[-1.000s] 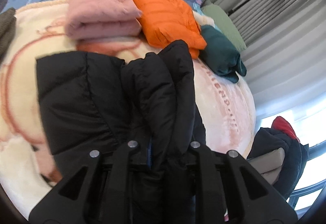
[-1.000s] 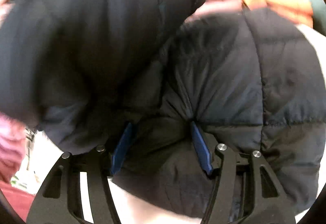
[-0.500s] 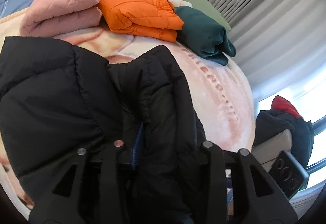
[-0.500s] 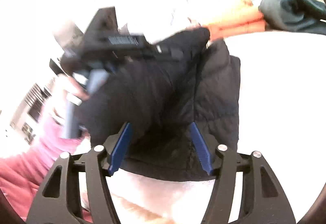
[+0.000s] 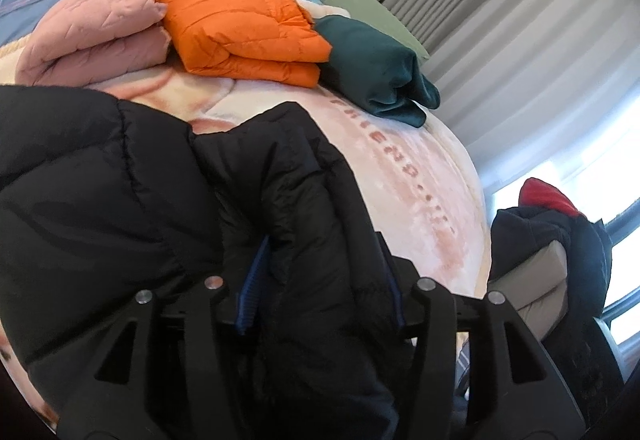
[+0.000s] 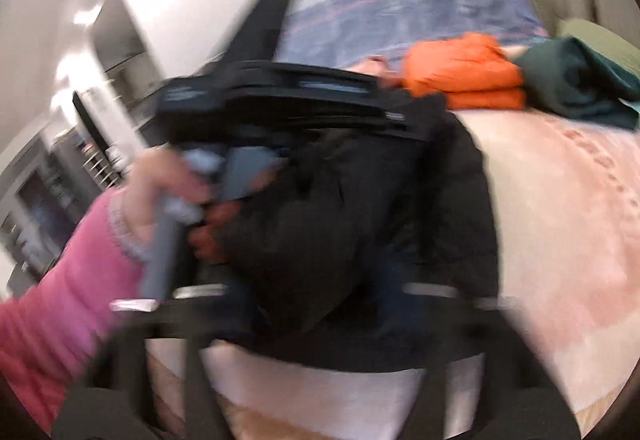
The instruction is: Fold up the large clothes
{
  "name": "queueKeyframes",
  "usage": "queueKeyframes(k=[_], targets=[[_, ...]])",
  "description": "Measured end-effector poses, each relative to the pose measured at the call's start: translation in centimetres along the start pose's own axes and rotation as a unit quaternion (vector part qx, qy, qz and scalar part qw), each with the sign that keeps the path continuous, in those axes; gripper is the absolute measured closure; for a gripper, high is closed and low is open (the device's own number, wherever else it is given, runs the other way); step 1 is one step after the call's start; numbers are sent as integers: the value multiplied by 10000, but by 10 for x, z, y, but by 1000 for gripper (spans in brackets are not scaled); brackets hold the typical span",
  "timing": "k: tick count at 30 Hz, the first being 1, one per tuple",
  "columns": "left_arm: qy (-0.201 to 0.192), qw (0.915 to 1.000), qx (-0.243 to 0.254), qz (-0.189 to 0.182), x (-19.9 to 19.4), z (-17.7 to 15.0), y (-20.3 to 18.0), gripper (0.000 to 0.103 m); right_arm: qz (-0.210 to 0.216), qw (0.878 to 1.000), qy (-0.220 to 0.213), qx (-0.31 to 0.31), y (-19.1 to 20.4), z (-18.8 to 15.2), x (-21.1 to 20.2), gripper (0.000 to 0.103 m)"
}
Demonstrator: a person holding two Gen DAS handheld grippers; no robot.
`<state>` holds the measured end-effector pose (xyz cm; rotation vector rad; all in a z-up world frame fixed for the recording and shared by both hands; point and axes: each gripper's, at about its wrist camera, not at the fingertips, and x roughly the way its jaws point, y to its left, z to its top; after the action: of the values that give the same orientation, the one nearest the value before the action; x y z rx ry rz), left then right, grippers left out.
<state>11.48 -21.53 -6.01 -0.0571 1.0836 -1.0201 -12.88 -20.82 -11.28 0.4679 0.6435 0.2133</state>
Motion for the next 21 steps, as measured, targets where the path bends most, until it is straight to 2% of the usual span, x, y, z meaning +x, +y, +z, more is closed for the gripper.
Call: queueKeyframes(k=[1,3,5,8,10,14,17,19,21], targets=[[-19,10000,72,-54,-4,0,-1,53,70,9993,26,354,-17,-1,2,92],[-121,9994,175,-261,-18,2,-2,54,-72,9977,-41,665,-36,-8,-3,94],[-430,9978,382,-332,-43,3,-3,55,-51,9954,-88,951,-49,-14,-9,94],[-828,9948,569,-143,-76,4,6,61,46,9929,-79,1185,-60,-23,-13,94],[-926,9943,508,126,-84,3,19,75,40,9931,-82,1167,-57,-30,-17,94],[-582,9951,479,640,-55,-3,44,81,-46,9922,27,1248,-65,-30,-6,93],[-390,9949,520,778,-21,-10,57,81,-198,9899,228,1382,-77,-33,9,87],[-339,9942,639,796,-4,-14,56,81,-268,9894,257,1406,-82,-34,8,76],[-266,9930,734,888,5,-15,53,81,-422,9909,176,1265,-80,-29,-4,71]])
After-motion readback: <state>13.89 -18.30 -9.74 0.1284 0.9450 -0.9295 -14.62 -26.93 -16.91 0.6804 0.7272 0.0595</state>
